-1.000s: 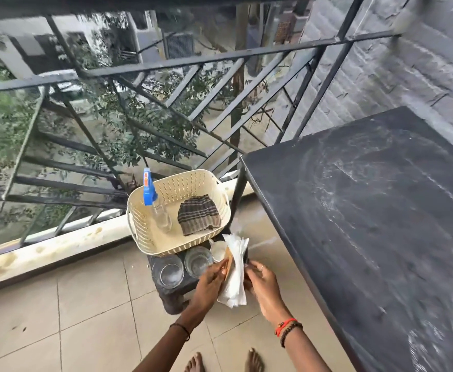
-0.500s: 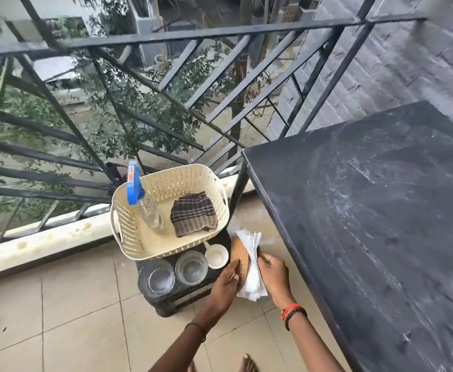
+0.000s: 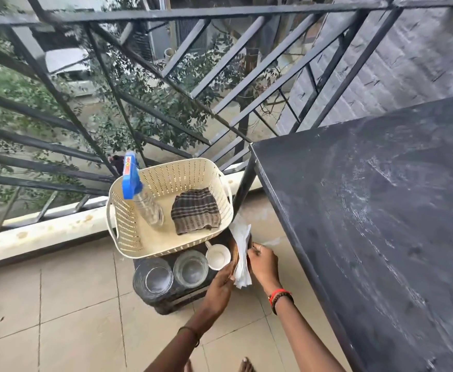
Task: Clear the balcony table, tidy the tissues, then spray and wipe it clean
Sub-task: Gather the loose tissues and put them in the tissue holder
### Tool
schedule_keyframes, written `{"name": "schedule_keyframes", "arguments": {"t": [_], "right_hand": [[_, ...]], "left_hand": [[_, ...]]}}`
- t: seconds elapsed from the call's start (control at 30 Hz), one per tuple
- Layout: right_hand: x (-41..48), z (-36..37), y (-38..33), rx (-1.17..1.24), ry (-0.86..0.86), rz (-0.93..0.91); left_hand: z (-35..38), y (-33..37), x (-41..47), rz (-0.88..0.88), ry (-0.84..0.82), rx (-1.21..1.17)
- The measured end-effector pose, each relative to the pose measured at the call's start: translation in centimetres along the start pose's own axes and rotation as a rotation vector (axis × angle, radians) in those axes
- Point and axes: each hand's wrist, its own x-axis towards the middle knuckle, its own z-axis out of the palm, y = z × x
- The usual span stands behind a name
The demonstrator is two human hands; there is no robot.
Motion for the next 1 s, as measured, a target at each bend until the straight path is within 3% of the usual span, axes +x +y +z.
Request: {"name": "schedule_keyframes", "arguments": {"t": [0.67,1.0], "right_hand": [[1.9,0.1,0.3,-0.022,-0.052,0.106],[0.4,-0.3,0.4,-0.015,0.009,0.116]], "left_hand": [[0.4,-1.1,0.7,-0.099,0.069,-0.073],[0.1,-0.7,-0.1,-0.281,0.090,-0.206]]}}
